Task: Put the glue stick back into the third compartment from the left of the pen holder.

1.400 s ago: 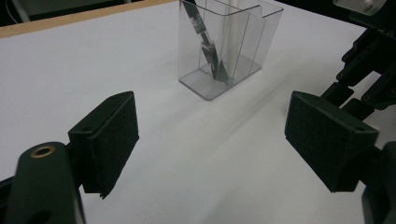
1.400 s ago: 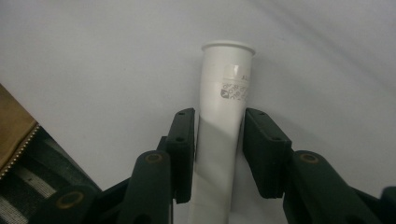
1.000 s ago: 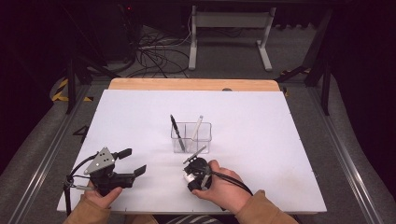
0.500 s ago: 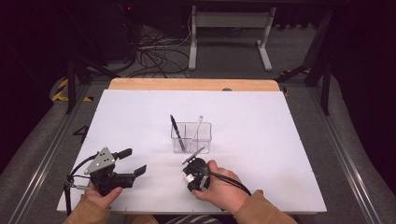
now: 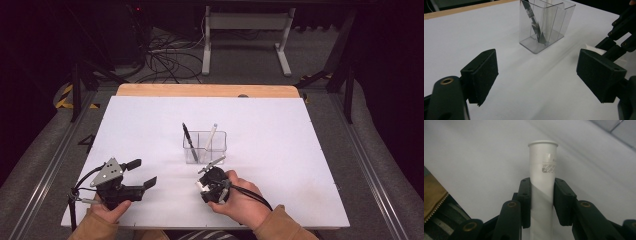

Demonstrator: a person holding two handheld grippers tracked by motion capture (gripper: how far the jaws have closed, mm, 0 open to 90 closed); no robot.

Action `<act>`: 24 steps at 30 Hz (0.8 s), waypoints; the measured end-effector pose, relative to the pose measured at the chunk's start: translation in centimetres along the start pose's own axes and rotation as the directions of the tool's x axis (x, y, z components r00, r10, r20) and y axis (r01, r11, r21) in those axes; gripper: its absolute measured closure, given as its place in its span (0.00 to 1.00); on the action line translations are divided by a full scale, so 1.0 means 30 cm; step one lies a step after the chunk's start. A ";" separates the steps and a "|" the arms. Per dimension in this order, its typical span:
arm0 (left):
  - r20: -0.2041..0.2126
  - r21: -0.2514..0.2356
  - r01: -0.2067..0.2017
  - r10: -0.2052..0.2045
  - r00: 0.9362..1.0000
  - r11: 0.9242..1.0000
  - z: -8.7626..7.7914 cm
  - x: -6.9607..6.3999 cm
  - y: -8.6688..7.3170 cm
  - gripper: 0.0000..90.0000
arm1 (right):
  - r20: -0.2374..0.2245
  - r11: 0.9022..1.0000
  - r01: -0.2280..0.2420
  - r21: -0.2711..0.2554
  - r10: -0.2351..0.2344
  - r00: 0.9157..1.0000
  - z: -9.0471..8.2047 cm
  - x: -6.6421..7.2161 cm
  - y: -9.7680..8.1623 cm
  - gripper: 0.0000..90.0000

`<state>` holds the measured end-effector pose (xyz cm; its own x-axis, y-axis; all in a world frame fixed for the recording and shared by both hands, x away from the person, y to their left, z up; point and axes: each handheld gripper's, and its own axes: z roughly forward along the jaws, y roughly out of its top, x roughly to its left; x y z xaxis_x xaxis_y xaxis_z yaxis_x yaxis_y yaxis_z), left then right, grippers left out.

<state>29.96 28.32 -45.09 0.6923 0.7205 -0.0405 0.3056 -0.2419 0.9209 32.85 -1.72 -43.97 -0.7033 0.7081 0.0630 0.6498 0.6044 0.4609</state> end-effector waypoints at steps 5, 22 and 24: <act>0.002 0.002 0.001 -0.001 1.000 1.000 0.001 0.001 -0.001 0.20 | 0.008 0.999 0.006 -0.034 -0.006 1.000 -0.028 0.003 -0.001 0.78; 0.001 0.001 0.000 0.000 1.000 1.000 0.001 0.001 -0.001 0.20 | 0.000 0.980 0.073 -0.186 -0.074 0.997 -0.098 -0.020 0.001 0.77; -0.003 0.000 -0.007 0.007 1.000 1.000 0.002 0.002 -0.001 0.20 | -0.001 0.971 0.092 -0.222 -0.094 0.996 -0.113 -0.027 0.001 0.77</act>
<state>30.02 28.33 -45.13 0.6929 0.7203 -0.0328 0.3002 -0.2469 0.9214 32.44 -3.51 -41.01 -0.7615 0.6478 0.0201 0.5023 0.5704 0.6499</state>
